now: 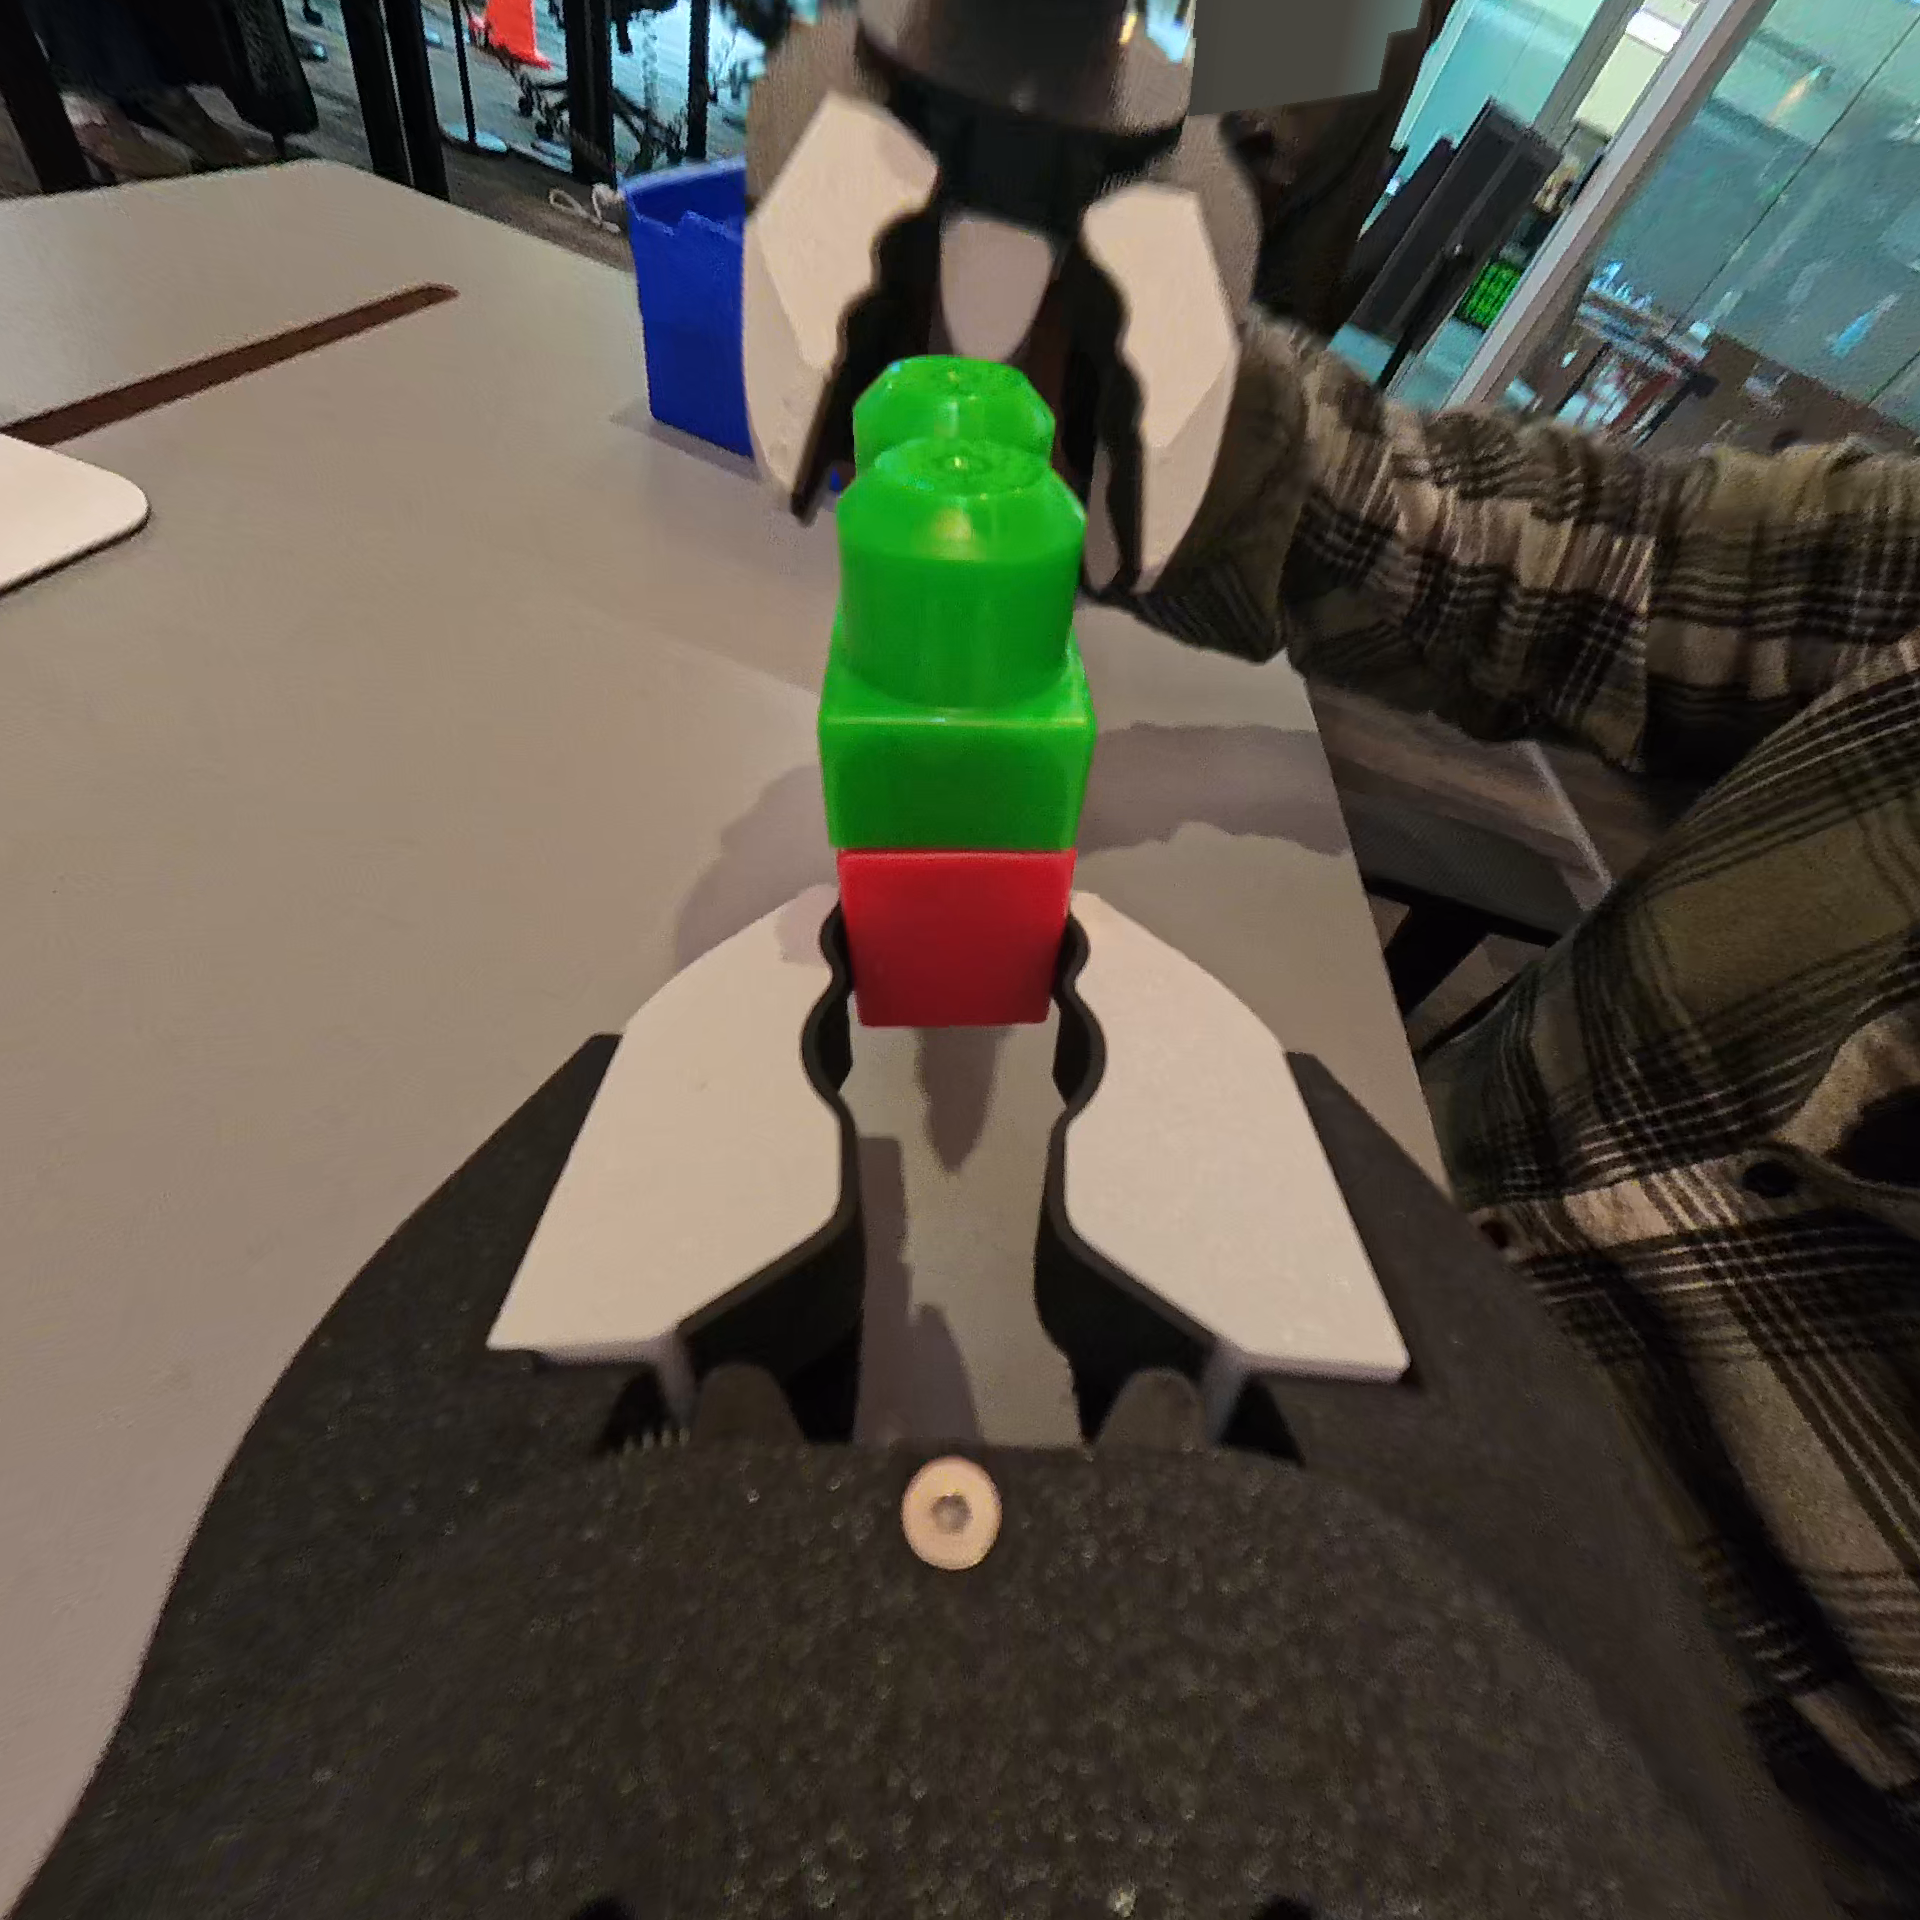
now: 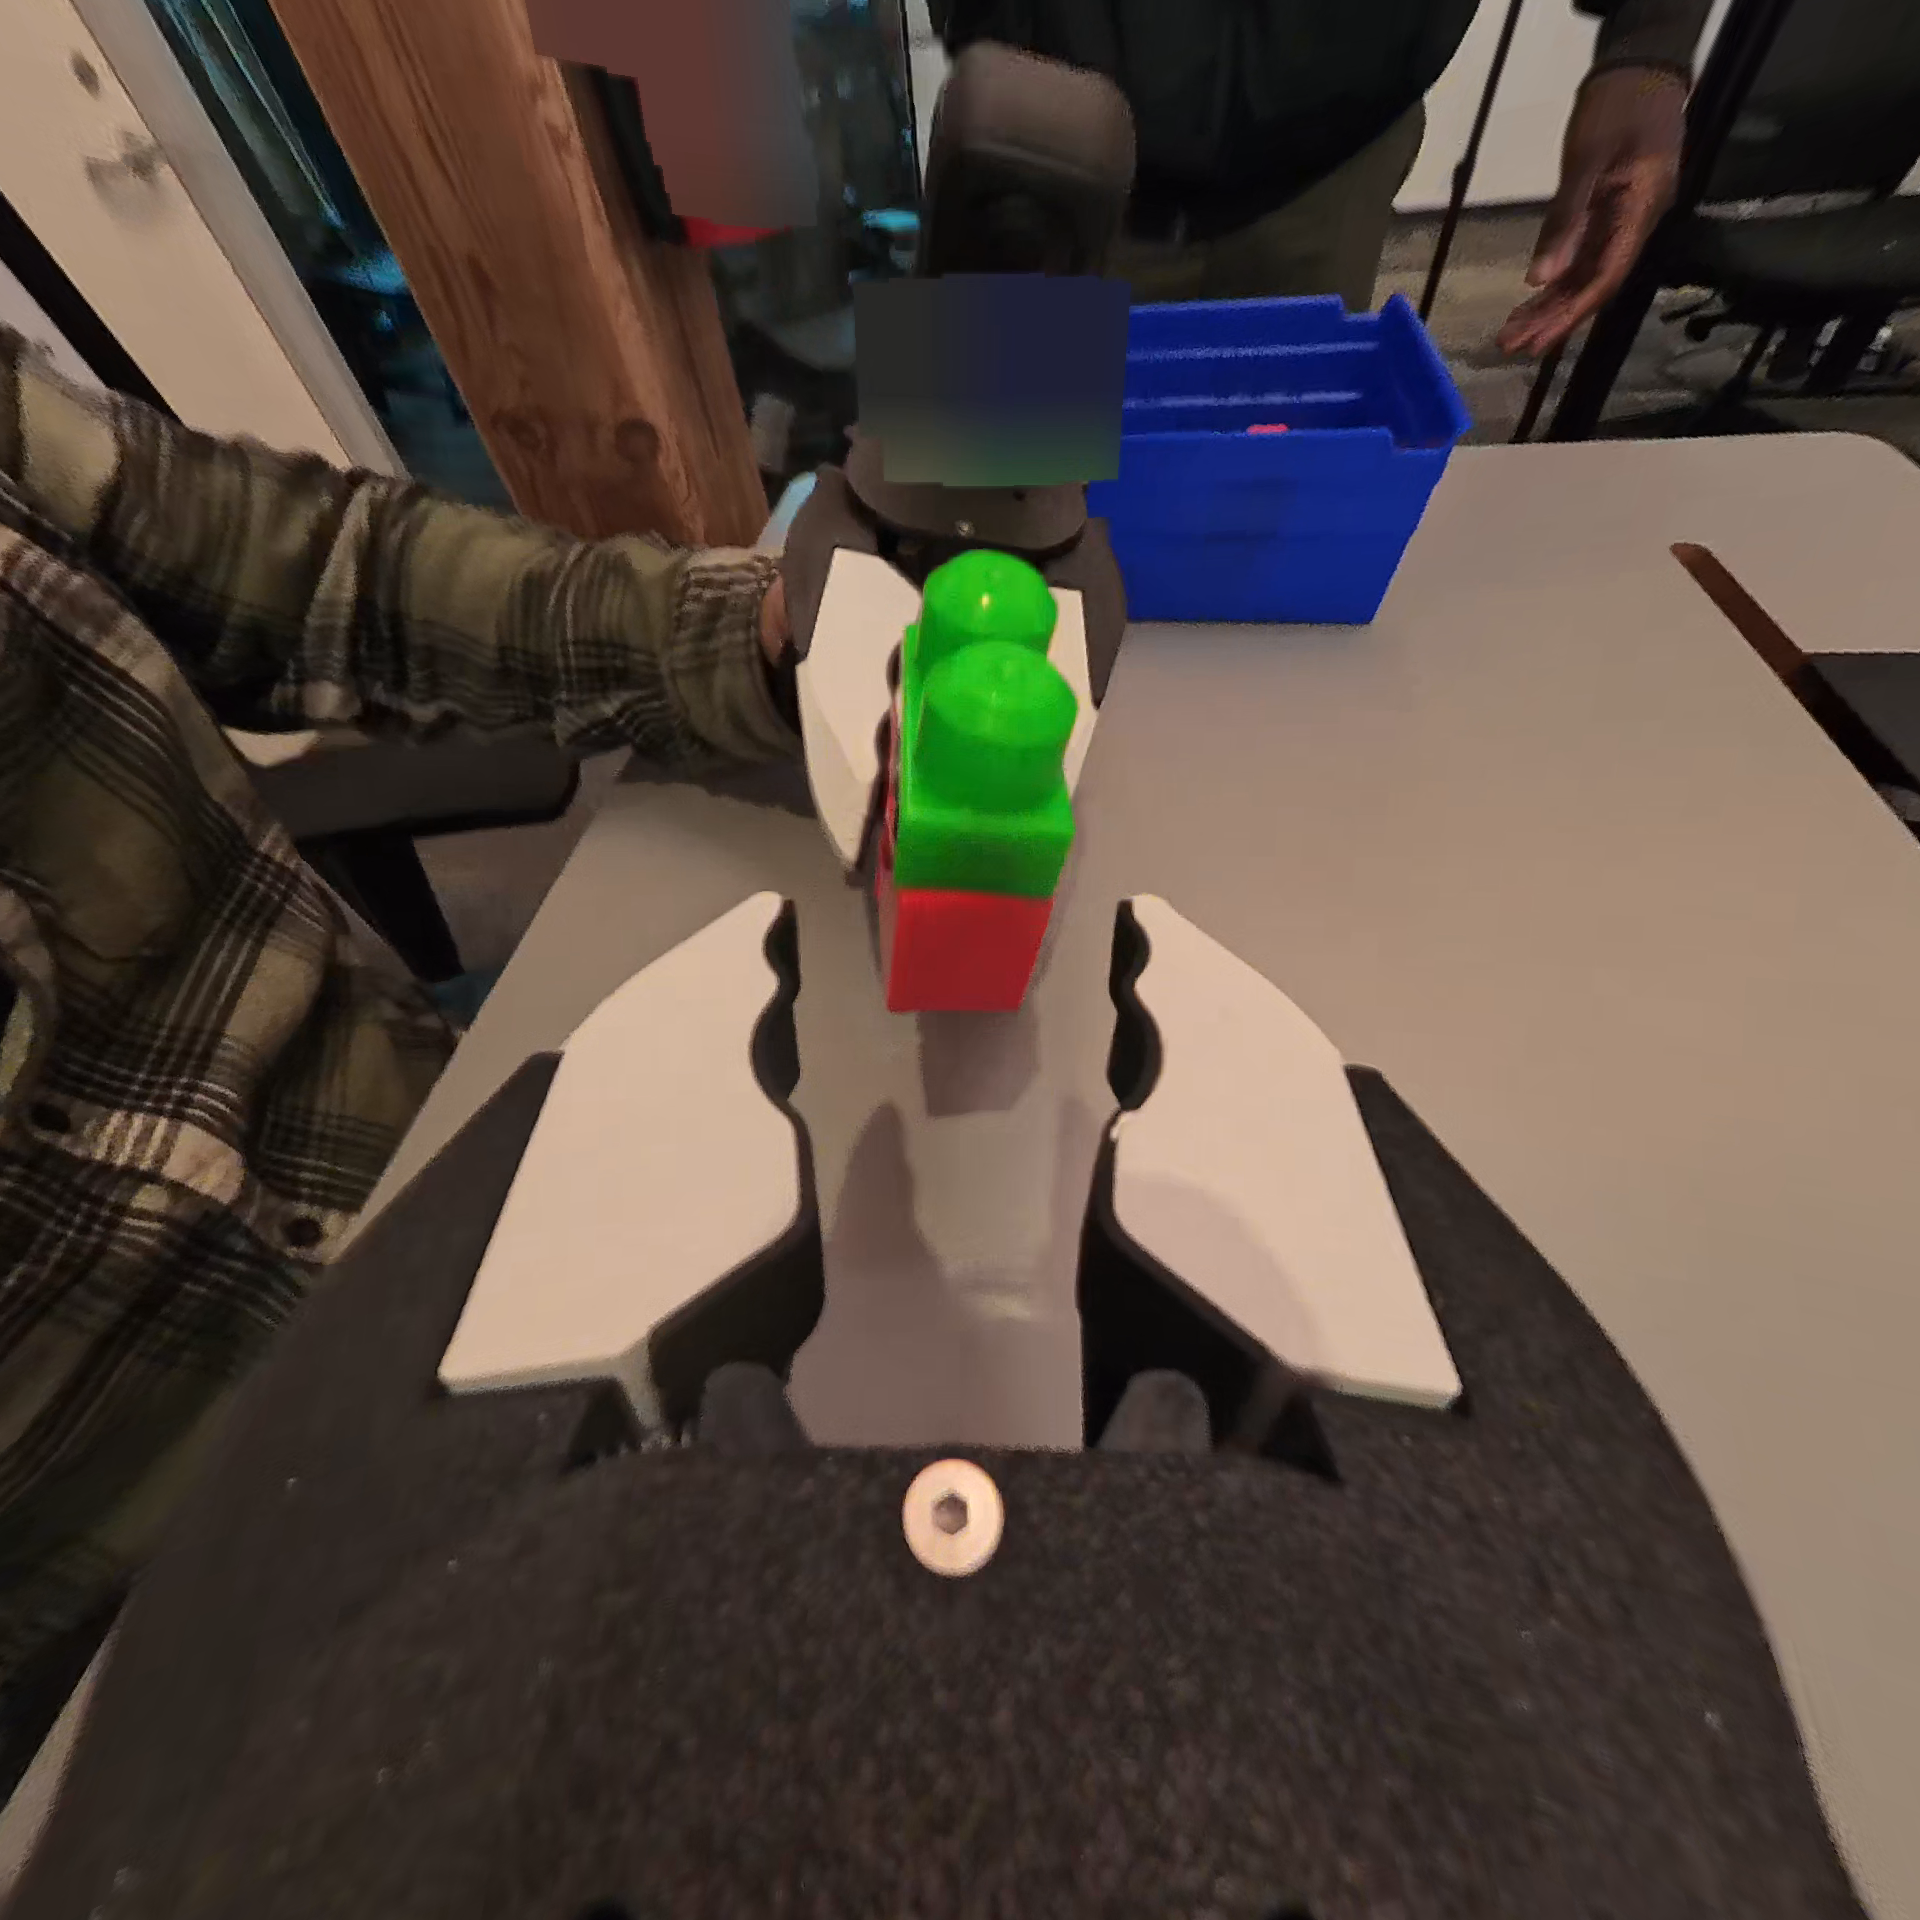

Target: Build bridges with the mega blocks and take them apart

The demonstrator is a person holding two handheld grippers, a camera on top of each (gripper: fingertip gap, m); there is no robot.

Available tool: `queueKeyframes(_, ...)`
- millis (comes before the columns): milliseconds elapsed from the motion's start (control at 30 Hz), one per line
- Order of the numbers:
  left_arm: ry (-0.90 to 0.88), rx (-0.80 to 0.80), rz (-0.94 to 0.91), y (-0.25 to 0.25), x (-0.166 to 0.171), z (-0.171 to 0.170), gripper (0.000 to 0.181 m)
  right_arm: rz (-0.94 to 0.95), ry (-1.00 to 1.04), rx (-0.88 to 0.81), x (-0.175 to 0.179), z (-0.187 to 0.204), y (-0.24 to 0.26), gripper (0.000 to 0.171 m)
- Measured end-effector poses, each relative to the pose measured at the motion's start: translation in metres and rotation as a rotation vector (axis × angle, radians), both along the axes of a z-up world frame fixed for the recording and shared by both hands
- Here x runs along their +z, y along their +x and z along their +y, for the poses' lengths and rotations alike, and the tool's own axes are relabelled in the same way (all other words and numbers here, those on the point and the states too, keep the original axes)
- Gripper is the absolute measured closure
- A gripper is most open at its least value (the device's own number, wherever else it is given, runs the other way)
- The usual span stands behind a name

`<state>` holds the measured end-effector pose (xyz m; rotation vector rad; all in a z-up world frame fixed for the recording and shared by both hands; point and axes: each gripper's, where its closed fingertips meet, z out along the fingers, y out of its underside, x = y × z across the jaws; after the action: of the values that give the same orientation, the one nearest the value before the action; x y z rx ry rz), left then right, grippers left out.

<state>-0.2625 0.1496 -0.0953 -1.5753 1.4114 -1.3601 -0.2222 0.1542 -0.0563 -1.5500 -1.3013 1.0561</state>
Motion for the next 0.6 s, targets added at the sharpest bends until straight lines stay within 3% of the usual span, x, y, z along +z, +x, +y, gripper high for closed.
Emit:
queueKeyframes(333, 0.013, 0.008, -0.06, 0.004, 0.028, -0.003, 0.145, 0.113, -0.09, 0.009, 0.003, -0.002, -0.015, 0.138)
queueKeyframes(600, 0.05, 0.014, 0.033, 0.008, 0.021, -0.001, 0.146, 0.103, -0.09, -0.044, 0.006, 0.001, -0.014, 0.139)
